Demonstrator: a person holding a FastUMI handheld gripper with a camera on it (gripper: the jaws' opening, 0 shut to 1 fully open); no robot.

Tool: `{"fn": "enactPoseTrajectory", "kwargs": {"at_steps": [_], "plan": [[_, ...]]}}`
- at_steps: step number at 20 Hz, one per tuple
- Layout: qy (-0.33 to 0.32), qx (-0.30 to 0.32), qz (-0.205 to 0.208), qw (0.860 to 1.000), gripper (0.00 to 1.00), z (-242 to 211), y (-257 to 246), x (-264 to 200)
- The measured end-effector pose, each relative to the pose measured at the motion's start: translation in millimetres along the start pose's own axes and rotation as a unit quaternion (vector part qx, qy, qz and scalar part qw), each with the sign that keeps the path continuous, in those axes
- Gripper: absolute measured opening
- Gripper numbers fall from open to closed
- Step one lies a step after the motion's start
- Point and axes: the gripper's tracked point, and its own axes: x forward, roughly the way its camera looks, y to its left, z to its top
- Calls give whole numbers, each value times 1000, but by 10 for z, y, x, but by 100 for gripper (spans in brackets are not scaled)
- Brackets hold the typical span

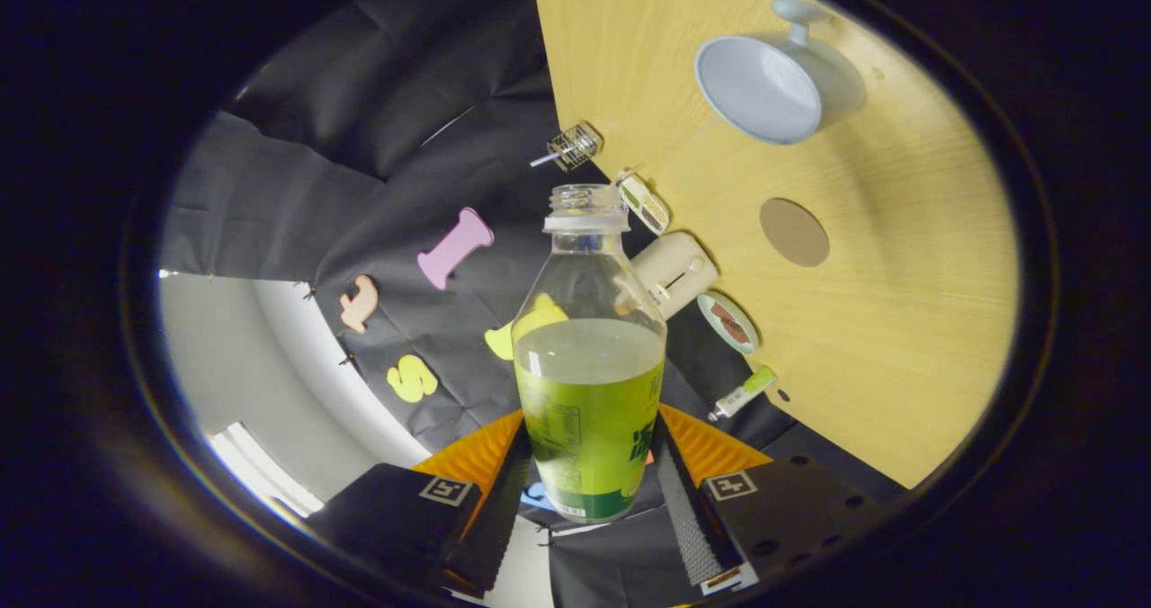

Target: Take the bottle from table, then pour the juice into the cup, finally place the bottle on the coaster

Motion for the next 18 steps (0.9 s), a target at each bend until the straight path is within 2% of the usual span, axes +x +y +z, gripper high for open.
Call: {"fn": "enactPoseTrajectory", "kwargs": {"at_steps": [15,18], "plan": [[-4,14,17,1000,79,-23,107,22],[-9,-3,23,1000,79,3,128,8]]}}
